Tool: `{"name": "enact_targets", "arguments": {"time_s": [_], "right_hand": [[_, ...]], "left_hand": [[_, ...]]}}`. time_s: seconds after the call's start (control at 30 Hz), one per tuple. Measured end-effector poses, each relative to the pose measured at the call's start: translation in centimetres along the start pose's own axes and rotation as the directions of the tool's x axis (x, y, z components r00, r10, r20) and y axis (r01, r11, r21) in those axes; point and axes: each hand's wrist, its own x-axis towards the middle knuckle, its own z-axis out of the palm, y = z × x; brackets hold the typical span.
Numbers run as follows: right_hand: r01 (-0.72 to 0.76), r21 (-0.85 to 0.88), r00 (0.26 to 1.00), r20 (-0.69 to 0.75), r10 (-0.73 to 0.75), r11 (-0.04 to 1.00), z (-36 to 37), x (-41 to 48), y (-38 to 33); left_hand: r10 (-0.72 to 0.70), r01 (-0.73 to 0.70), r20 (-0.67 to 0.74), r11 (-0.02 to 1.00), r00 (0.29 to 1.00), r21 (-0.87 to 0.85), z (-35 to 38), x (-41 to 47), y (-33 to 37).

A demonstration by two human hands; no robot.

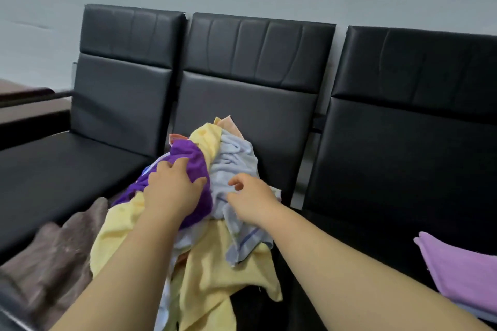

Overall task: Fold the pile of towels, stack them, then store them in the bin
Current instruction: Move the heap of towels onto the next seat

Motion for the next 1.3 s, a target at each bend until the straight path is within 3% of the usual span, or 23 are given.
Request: {"name": "enact_targets", "arguments": {"time_s": [0.1, 0.23, 0.4, 0.6, 0.8, 0.93, 1.1, 1.3], "right_hand": [[0.002, 0.076, 0.998, 0.063, -0.006, 0.997, 1.8, 1.5, -0.9], [-0.048, 0.146, 0.991, 0.133, 0.029, 0.988, 3.1, 1.9, -0.9], [-0.089, 0.378, 0.986, 0.166, 0.027, 0.921, 1.5, 1.2, -0.2], [-0.06, 0.544, 0.98, 0.191, -0.054, 0.837, -3.8, -2.6, -0.4], [0.011, 0.685, 0.994, 0.074, -0.086, 0.728, -12.9, -9.2, 1.8], [0.018, 0.68, 0.999, -0.038, 0.01, 0.733, -14.9, -12.6, 4.1], [0.007, 0.604, 0.963, -0.219, 0.158, 0.797, -16.2, -17.4, 7.4], [-0.109, 0.617, 0.897, -0.276, 0.344, 0.779, -17.4, -23.7, 12.6]], "left_hand": [[-0.013, 0.011, 0.018, 0.996, 1.0, 0.093, 1.0, 0.8, -1.4], [0.021, -0.02, -0.026, 1.0, 0.999, 0.005, 0.8, 1.3, -1.3], [0.042, -0.059, -0.047, 0.898, 0.998, -0.436, -1.6, 0.3, 1.3], [0.109, -0.095, -0.028, 0.681, 0.994, -0.726, -4.5, -2.2, 4.6], [0.327, -0.212, 0.007, 0.631, 0.945, -0.746, -4.0, -6.1, 8.4], [0.381, -0.248, 0.029, 0.656, 0.924, -0.713, -2.3, -9.5, 11.8], [0.444, -0.176, 0.12, 0.57, 0.888, -0.802, 0.4, -14.1, 15.8], [0.585, -0.029, 0.349, 0.539, 0.732, -0.842, 3.6, -19.6, 18.6]]}}
